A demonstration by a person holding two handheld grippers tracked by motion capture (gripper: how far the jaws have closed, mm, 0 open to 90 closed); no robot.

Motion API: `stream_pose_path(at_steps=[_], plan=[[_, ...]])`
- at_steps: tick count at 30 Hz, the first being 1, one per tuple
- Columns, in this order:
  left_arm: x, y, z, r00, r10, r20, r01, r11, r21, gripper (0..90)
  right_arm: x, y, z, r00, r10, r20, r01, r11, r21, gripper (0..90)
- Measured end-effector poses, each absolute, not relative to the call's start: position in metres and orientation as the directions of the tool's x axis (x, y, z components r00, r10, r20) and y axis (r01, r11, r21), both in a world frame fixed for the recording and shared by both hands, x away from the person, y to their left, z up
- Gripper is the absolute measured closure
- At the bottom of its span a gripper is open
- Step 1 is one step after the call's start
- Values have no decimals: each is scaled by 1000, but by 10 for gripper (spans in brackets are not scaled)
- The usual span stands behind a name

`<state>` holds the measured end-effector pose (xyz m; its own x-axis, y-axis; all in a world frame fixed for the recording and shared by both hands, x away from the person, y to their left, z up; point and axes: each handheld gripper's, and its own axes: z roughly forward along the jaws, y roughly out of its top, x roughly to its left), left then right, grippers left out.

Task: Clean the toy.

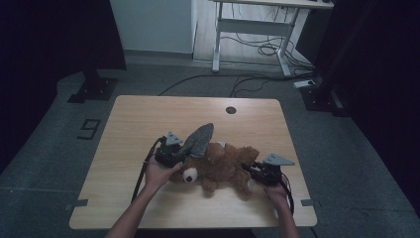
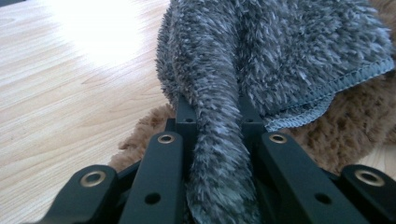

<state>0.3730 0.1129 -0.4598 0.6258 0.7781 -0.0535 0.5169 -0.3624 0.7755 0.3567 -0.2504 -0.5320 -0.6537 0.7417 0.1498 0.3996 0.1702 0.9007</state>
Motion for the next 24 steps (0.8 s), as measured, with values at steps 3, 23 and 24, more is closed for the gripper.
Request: stream_pose_path(at_steps=[3,23,24], plan=[[367,111,-462,633,773,-39,505,-374,778,772,355,-252,-531,-656,740,149,401,174,900,681],[333,114,-471,673,738,-49,467,-373,802,779,329,-265,-497,-653,741,156,363,125,924,302],[332,114,-471,674,737,-49,466,-373,802,779,327,-266,-492,-657,737,161,356,115,927,292]])
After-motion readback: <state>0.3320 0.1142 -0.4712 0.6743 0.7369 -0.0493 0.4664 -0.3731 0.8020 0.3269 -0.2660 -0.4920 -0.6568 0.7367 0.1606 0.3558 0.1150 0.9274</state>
